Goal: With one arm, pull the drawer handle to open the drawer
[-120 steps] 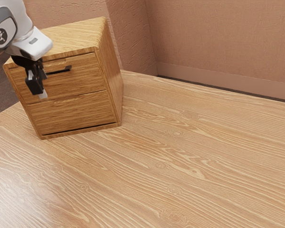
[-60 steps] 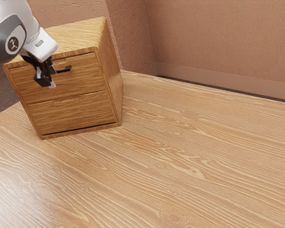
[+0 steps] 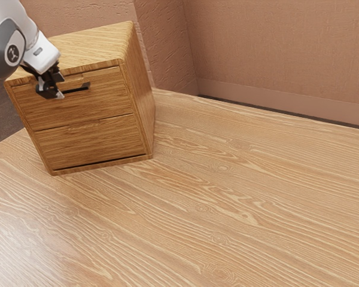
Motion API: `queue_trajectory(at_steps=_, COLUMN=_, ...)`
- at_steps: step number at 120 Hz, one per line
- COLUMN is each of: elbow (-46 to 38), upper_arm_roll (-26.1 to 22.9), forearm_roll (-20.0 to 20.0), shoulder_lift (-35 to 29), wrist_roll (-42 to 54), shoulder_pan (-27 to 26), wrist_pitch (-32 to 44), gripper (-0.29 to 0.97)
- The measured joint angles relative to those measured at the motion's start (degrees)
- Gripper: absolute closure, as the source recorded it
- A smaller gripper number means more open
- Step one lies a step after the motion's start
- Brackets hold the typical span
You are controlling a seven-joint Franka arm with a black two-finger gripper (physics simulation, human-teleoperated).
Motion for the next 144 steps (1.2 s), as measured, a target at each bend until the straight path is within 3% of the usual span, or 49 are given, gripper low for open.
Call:
queue_trajectory(at_steps=28, elbow=0.0, upper_arm_roll=0.0, forearm_roll=-1.7, shoulder_lift=2.2, wrist_roll=2.9, shoulder_pan=0.3, wrist_pitch=1.5, gripper=0.4)
queue_trajectory(at_steps=53, elbow=-2.1, upper_arm_roll=0.1, forearm_roll=-2.2, shoulder_lift=0.9, wrist_roll=4.5, shoulder_pan=-0.4, wrist_pitch=2.2, gripper=0.63)
queue_trajectory(at_steps=83, elbow=-12.5, upper_arm_roll=-0.1, forearm_roll=-1.9, shoulder_lift=-8.4, wrist_roll=5.8, shoulder_pan=-1.6, wrist_pitch=4.0, gripper=0.74)
queue_trajectory(at_steps=144, elbow=-29.0, upper_arm_roll=0.3, forearm_roll=-1.1, shoulder_lift=-22.5, wrist_roll=6.6, shoulder_pan=-5.6, wrist_pitch=8.4, gripper=0.78)
